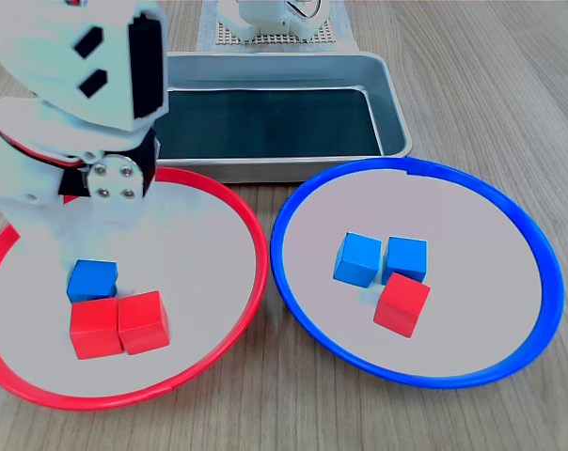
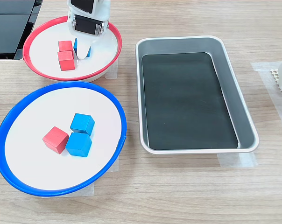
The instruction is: Relocate any misplaced blocks to their matching dishes.
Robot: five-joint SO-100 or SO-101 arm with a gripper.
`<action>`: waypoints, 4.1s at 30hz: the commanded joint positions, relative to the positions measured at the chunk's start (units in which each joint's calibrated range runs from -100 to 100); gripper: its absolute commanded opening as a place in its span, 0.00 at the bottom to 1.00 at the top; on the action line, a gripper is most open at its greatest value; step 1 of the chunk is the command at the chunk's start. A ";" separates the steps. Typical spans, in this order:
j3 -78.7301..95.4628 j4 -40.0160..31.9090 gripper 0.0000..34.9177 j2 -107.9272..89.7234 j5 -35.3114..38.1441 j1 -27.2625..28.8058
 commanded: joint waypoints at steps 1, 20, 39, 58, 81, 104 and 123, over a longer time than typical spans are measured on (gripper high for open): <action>0.26 0.76 0.01 -2.58 0.44 0.38; 33.30 -4.03 0.01 -39.08 -14.75 -13.17; 49.78 -10.88 0.01 -40.19 -22.71 -31.06; 46.87 -11.79 0.18 -33.54 -22.17 -30.96; 38.67 -8.41 0.45 -37.12 -20.85 -28.61; 9.72 -7.91 0.41 -10.85 -26.47 -27.57; 9.09 -5.76 0.33 -8.12 -25.89 -27.48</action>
